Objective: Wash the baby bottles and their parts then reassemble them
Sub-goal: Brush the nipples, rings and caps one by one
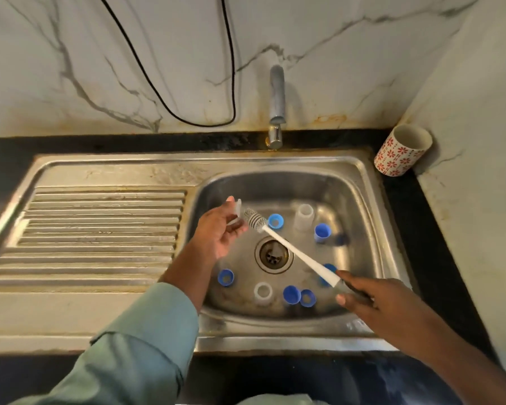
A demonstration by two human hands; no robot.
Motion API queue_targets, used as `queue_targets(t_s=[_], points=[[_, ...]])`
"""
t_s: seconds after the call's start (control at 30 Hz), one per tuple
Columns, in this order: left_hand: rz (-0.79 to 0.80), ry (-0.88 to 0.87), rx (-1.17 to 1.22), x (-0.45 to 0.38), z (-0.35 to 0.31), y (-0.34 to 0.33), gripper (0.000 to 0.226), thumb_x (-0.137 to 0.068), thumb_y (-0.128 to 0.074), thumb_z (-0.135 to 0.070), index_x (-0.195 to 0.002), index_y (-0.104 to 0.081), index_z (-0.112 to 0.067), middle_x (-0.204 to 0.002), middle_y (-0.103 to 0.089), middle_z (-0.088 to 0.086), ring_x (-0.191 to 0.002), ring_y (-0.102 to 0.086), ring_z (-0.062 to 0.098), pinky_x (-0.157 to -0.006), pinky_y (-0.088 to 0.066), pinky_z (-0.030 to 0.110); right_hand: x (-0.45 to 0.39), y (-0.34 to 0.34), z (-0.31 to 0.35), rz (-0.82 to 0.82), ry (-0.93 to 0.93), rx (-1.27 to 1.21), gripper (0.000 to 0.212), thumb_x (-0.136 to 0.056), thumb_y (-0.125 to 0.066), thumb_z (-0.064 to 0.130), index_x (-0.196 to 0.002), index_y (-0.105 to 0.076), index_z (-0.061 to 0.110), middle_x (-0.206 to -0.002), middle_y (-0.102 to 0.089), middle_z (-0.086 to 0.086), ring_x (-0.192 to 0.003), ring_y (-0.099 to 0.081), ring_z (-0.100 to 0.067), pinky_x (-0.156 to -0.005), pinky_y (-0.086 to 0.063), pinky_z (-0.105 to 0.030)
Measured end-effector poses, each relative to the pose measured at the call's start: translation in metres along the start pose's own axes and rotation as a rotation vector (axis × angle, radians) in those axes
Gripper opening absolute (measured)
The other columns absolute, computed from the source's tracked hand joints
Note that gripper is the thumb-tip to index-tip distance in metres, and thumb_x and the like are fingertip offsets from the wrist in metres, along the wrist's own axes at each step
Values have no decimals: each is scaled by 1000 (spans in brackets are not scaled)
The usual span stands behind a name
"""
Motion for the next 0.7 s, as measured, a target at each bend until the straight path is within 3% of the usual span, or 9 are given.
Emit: queue_targets(t_s=[0.1, 0.23, 0.3, 0.33, 0.4, 0.47, 0.53, 0.6, 0.7], points=[[47, 11, 42, 14, -9, 1, 14, -93, -66, -20, -100, -67, -7, -79, -71, 11, -71, -68, 20, -62, -59, 31, 5, 8, 18, -63, 76, 130, 43, -96, -50, 46, -139, -45, 46, -67, -54, 17, -60, -52, -1, -56, -42, -18], [41, 7, 79, 24, -16, 10, 26, -89, -71, -23, -106, -68, -3, -91, -71, 16, -77, -71, 22, -62, -59, 30, 12, 11, 33, -192, 166, 431, 47, -97, -40, 52, -144, -36, 47, -76, -45, 20, -66, -54, -6, -65, -50, -22], [39, -9, 105, 29, -18, 12, 26, -91, -68, -22, -108, -66, -2, -89, -71, 15, -78, -71, 22, -64, -59, 32, 16, 6, 37, -299, 279, 591, 43, -97, -43, 48, -136, -54, 35, -70, -49, 14, -45, -50, -11, -42, -48, -33], [40, -20, 121, 32, -19, 12, 22, -93, -66, -20, -106, -65, -2, -89, -71, 16, -78, -70, 23, -63, -59, 31, 19, 4, 42, -347, 325, 636, 42, -96, -44, 44, -129, -63, 27, -65, -49, 9, -36, -43, -15, -33, -40, -29], [33, -31, 136, 36, -22, 10, 18, -95, -63, -18, -103, -64, -2, -92, -70, 17, -79, -71, 23, -60, -59, 31, 22, 2, 50, -452, 404, 692, 44, -91, -42, 38, -121, -69, 18, -59, -46, 4, -29, -35, -15, -29, -31, -23], [53, -18, 148, 38, -28, 10, 14, -97, -59, -15, -100, -62, -2, -91, -69, 17, -80, -70, 23, -63, -60, 32, 21, -4, 56, -469, 475, 678, 36, -89, -56, 33, -120, -70, 17, -58, -47, 6, -30, -33, -11, -26, -32, -24], [108, 29, 183, 39, -35, 7, 11, -98, -51, -14, -95, -57, -4, -81, -64, 14, -75, -68, 26, -73, -60, 39, 14, -9, 56, -336, 403, 581, 42, -83, -73, 32, -124, -66, 29, -60, -47, 14, -39, -34, -4, -33, -42, -25], [112, 53, 192, 40, -38, 2, 13, -98, -49, -21, -93, -54, -10, -75, -59, 10, -65, -67, 25, -76, -59, 45, 9, -14, 57, -136, 236, 312, 41, -90, -67, 34, -126, -53, 47, -60, -47, 15, -48, -40, -5, -47, -42, -20], [80, -23, 166, 41, -42, -3, 39, -91, -64, -46, -109, -57, -12, -79, -57, 8, -55, -63, 18, -73, -60, 45, 5, -25, 60, 166, -116, -665, 20, -93, -60, 29, -109, -70, 38, -60, -52, 2, -40, -40, -9, -38, -36, -21]])
Point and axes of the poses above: each hand's wrist, its own x-axis away from the middle knuckle, its own y-axis out of the back of the hand, z = x × y, the point moved 6 cm from there along -x, towards the middle knuckle
